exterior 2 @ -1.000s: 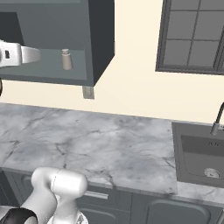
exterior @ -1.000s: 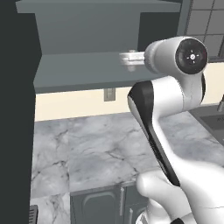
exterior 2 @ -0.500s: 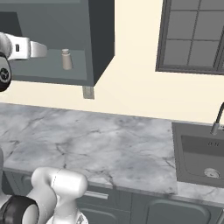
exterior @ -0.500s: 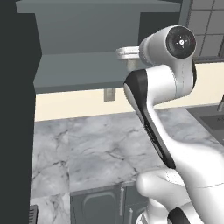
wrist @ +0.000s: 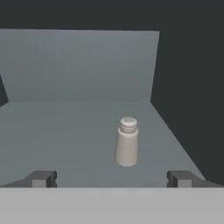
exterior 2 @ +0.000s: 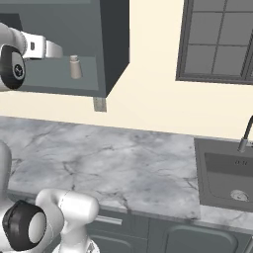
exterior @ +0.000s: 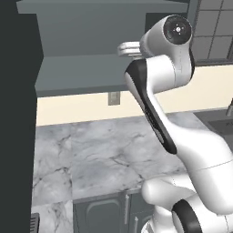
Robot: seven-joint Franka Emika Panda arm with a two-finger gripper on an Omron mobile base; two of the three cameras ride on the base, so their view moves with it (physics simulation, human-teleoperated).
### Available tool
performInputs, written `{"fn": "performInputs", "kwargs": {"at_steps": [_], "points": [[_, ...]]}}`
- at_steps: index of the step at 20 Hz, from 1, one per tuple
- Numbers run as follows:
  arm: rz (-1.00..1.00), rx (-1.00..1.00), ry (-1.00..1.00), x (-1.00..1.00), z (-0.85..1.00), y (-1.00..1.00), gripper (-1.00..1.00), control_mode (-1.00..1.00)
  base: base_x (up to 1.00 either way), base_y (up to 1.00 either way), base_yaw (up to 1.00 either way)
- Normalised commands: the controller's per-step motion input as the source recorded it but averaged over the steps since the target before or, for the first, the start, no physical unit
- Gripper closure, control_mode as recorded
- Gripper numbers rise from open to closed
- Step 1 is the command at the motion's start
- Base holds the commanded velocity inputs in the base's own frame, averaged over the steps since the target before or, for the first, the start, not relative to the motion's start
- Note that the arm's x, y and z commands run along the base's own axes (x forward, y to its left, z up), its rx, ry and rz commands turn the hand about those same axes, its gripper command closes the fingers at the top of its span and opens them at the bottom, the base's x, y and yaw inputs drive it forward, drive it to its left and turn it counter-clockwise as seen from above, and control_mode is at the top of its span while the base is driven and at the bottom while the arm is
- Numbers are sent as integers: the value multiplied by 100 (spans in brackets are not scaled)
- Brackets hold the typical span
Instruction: Collect the turmeric, mayonnaise, and shaker from the cabinet and place them next to the stove.
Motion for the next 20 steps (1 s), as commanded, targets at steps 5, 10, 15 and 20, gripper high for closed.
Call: {"fn": "performInputs", "kwargs": {"at_steps": [5,10,15,20], "points": [[0,0,-2,29,-10,-13,-100,-100,0,0,0],[0,0,-13,11,-29,-8,-100,-100,0,0,0],[0,0,-6,13,-5,-1,-100,-100,0,0,0],[1,0,-9,21,-13,-1,-100,-100,0,0,0]]}}
